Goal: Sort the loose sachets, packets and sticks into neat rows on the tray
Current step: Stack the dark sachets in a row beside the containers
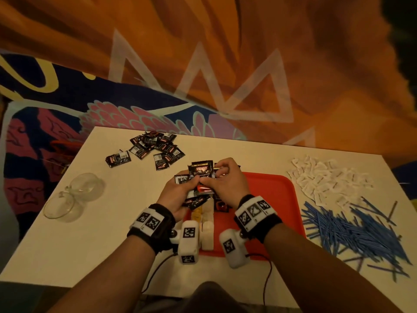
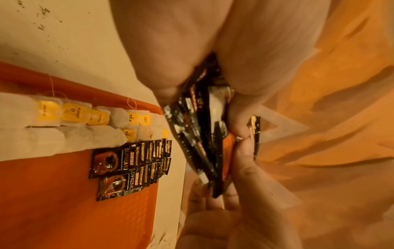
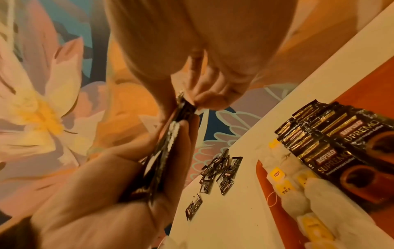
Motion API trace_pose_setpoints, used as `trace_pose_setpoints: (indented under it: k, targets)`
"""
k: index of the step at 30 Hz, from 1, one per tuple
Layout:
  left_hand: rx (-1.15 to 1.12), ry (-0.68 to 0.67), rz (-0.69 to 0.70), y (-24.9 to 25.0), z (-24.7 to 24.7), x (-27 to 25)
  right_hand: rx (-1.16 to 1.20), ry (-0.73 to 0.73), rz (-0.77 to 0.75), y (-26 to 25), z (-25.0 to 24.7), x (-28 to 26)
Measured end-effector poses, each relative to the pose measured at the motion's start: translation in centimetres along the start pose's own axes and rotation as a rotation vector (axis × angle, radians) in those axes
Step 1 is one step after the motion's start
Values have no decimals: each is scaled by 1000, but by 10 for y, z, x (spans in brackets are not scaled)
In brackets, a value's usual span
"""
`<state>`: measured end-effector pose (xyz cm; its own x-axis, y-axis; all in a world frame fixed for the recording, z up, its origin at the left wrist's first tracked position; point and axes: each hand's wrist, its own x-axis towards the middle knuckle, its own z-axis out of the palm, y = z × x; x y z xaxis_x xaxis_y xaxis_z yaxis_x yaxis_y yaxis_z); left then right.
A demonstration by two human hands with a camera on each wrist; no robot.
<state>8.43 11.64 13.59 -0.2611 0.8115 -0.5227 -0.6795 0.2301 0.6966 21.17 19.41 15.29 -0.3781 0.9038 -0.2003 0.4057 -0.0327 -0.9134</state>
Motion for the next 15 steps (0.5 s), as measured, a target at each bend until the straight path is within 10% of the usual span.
trace_pose_setpoints:
  k: [15]
  targets:
    - [-24, 140, 69, 3, -5, 4, 579, 51, 195, -9, -10, 16]
